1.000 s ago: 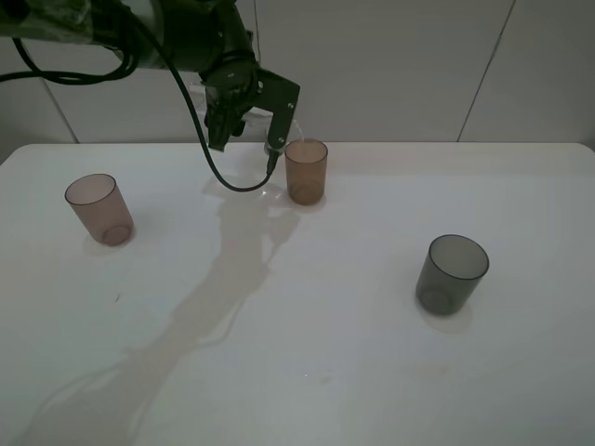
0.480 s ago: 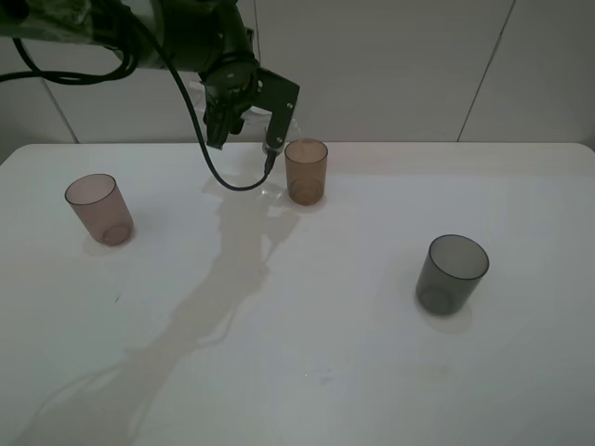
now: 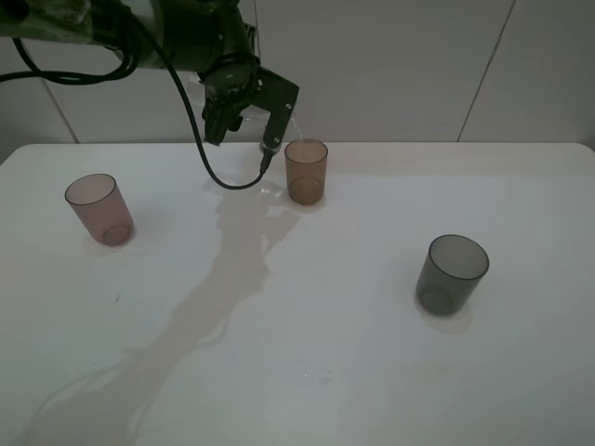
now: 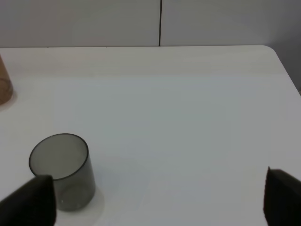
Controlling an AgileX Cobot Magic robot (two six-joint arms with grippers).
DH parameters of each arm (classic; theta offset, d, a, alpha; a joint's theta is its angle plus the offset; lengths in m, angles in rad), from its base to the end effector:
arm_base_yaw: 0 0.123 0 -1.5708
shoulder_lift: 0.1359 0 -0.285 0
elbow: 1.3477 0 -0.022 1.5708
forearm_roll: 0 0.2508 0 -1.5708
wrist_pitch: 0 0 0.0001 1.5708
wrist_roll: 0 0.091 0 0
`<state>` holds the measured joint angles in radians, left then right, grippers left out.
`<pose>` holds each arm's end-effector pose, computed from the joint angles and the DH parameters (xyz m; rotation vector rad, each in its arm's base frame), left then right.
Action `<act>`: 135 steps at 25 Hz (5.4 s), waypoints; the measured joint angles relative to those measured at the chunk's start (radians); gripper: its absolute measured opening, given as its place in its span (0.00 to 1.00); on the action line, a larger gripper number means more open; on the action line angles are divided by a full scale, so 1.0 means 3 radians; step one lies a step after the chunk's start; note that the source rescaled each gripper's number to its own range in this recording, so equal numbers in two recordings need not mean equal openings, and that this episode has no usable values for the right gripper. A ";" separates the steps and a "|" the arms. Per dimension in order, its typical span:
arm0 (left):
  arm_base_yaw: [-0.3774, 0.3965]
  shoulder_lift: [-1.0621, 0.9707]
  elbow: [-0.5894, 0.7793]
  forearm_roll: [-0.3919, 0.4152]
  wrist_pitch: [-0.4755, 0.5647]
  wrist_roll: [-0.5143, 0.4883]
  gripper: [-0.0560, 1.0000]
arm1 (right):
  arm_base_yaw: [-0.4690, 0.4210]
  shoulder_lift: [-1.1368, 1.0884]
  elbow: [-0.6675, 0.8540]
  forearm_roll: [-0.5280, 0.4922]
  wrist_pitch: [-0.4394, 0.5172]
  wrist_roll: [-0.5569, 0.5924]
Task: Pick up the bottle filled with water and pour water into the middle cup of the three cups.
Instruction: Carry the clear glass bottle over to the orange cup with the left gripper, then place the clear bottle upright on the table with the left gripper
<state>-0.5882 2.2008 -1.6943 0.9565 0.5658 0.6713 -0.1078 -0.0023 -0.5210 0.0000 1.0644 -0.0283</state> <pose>0.4333 -0.2410 0.1894 2.0336 1.3942 0.9809 -0.0078 0.0008 0.2828 0.0805 2.0242 -0.0861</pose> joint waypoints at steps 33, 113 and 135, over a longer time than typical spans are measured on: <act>-0.0037 0.0000 0.0000 0.0307 -0.0044 0.0093 0.07 | 0.0000 0.0000 0.0000 0.0000 0.0000 0.0000; -0.0153 -0.0008 0.0140 0.0746 -0.0510 0.0319 0.07 | 0.0000 0.0000 0.0000 0.0000 0.0000 0.0000; -0.0021 -0.1052 0.1016 -0.1222 -0.0296 -0.4031 0.07 | 0.0000 0.0000 0.0000 0.0000 0.0000 0.0000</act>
<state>-0.5945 1.8852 -1.3894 0.5898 0.4769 -0.5380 -0.1078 -0.0023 -0.5210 0.0000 1.0644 -0.0283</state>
